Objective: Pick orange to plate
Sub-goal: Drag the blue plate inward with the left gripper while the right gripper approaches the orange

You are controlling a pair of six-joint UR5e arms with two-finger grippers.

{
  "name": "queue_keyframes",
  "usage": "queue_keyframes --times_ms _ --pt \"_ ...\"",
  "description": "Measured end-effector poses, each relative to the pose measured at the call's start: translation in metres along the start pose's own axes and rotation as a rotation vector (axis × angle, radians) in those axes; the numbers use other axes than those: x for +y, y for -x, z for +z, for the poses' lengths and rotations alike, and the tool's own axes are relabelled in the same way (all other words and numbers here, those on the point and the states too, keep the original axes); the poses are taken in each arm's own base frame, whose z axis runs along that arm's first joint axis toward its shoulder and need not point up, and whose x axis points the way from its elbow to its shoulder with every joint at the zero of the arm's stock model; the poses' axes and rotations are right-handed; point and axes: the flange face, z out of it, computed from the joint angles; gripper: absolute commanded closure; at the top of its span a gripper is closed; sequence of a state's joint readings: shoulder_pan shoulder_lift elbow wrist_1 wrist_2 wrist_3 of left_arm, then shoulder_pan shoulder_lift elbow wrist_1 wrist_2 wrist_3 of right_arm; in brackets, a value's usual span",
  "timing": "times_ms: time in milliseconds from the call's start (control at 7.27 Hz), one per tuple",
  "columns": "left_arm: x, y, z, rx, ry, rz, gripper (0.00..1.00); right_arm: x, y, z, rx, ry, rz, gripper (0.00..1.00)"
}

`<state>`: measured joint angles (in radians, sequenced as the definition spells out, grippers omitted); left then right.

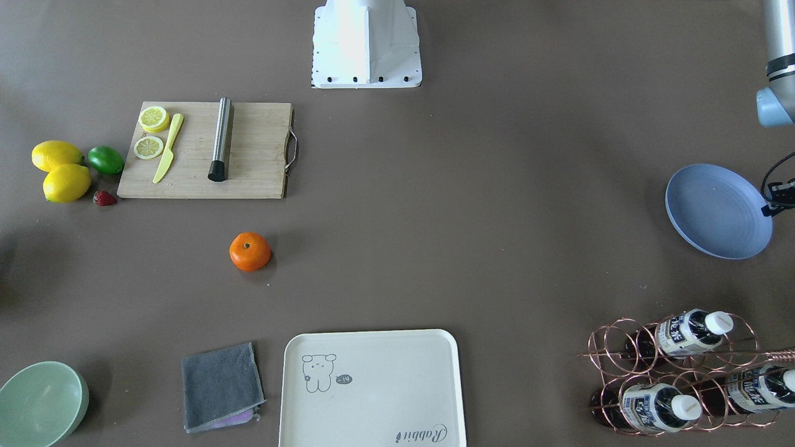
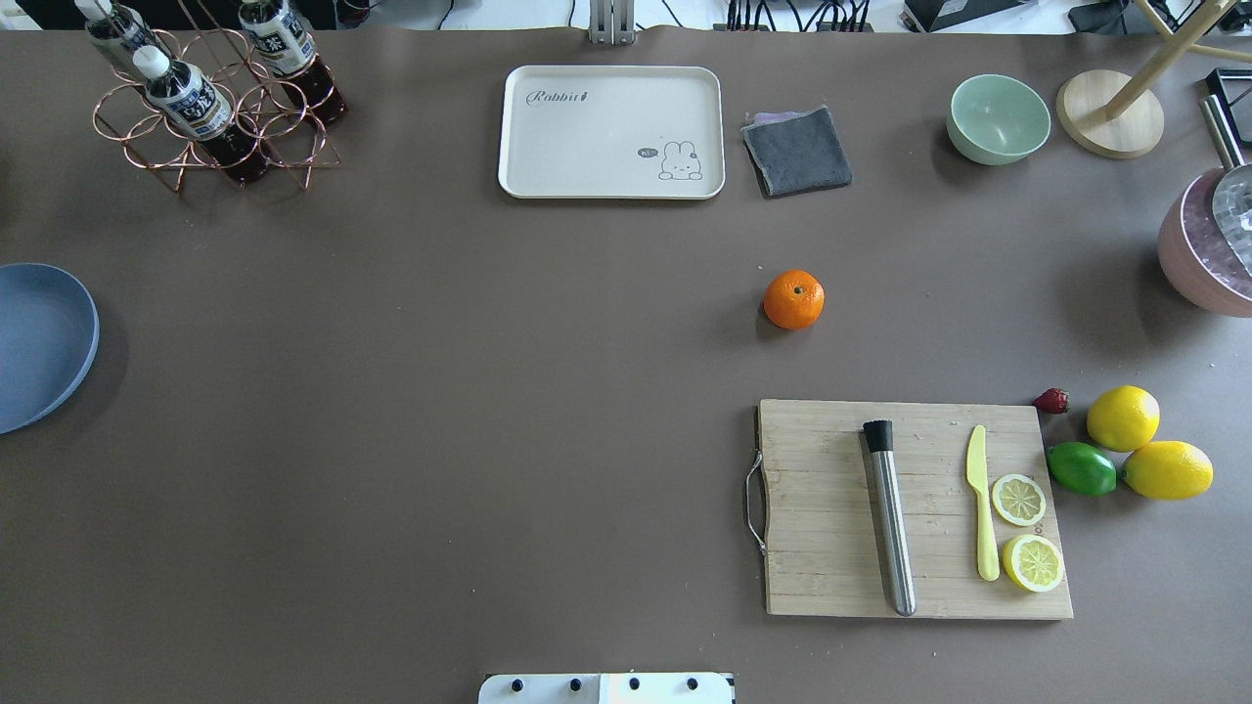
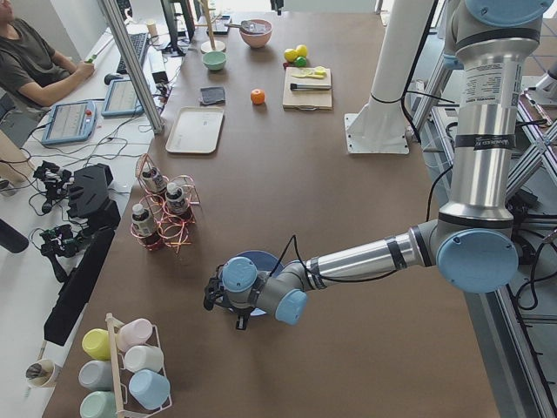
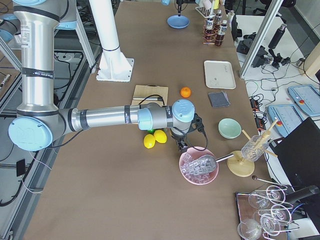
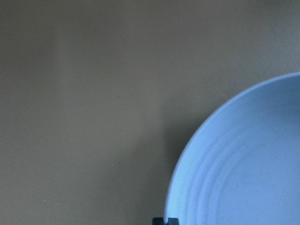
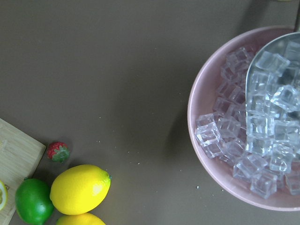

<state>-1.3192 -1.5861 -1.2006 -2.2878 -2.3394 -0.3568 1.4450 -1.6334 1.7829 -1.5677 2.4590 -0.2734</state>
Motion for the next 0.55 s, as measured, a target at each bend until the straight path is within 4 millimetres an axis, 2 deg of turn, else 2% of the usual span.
queue_keyframes --times_ms 138,275,413,550 --pt "-0.010 -0.023 -0.015 0.046 -0.019 -0.033 1.00 -0.016 0.023 0.002 -0.008 0.002 -0.029 0.00" --pt "-0.020 -0.056 -0.037 0.111 -0.041 -0.087 1.00 -0.039 0.056 -0.001 -0.015 -0.009 -0.024 0.00" --pt "-0.026 -0.099 -0.061 0.165 -0.063 -0.131 1.00 -0.063 0.092 -0.001 -0.025 -0.016 0.004 0.00" --pt "-0.025 -0.154 -0.079 0.207 -0.074 -0.167 1.00 -0.086 0.125 0.005 -0.037 -0.012 0.035 0.00"
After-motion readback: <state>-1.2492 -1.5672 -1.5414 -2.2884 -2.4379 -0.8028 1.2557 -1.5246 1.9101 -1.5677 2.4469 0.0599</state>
